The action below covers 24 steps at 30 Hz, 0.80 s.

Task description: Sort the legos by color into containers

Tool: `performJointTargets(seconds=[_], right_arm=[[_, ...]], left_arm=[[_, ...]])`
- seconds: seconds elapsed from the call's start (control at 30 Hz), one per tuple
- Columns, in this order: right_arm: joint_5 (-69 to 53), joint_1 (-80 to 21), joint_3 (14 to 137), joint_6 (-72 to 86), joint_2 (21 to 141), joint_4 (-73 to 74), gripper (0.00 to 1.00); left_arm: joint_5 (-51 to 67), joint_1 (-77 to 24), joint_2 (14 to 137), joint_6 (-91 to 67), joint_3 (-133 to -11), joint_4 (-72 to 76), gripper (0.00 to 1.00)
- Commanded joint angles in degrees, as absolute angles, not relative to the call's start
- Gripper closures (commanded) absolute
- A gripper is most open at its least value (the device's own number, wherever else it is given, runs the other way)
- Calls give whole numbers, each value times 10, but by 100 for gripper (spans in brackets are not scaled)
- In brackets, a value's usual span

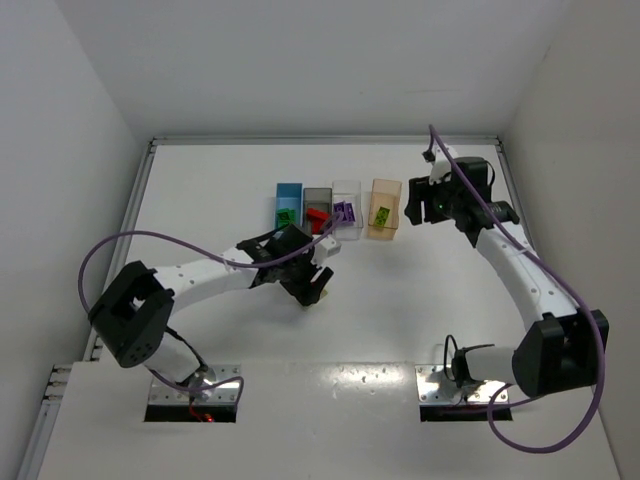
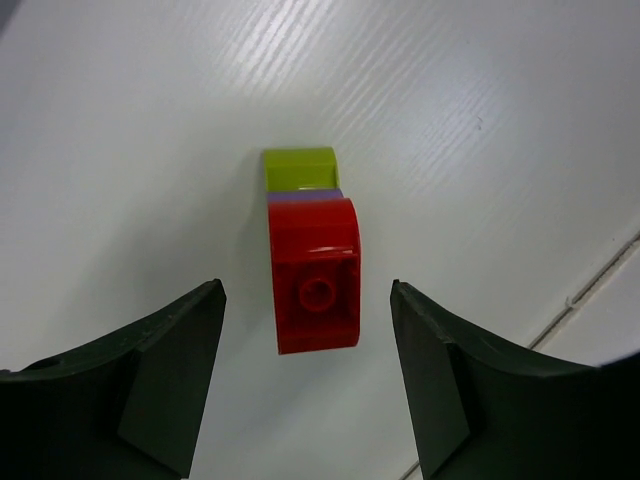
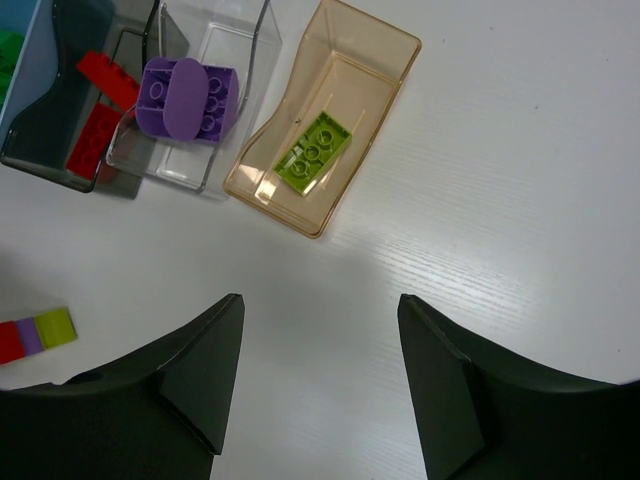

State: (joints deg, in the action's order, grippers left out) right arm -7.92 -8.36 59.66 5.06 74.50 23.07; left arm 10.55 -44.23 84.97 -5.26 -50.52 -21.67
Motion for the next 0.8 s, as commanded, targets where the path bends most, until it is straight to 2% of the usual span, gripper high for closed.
performJointTargets(seconds=[0.0,0.17,0.33,0.6,0.67,0.77], right_arm=[[-104,-80,592,58,738,221,36],[-115,-75,592,58,738,221,36],[-120,-69,586,58,744,221,37],[-131,-64,586,58,749,221,37],[-137,-64,586,58,754,221,37],[-182,-64,586,58,759,221,37]], left_arm=[[81,-449,856,-65,-526,-200,27],[76,-454,856,-65,-531,-195,32],[81,-454,861,-60,-525,-195,48],[93,-467,873,-49,-525,-195,50],[99,-467,873,-44,-525,-195,60],[105,-467,862,-36,-531,-195,93]])
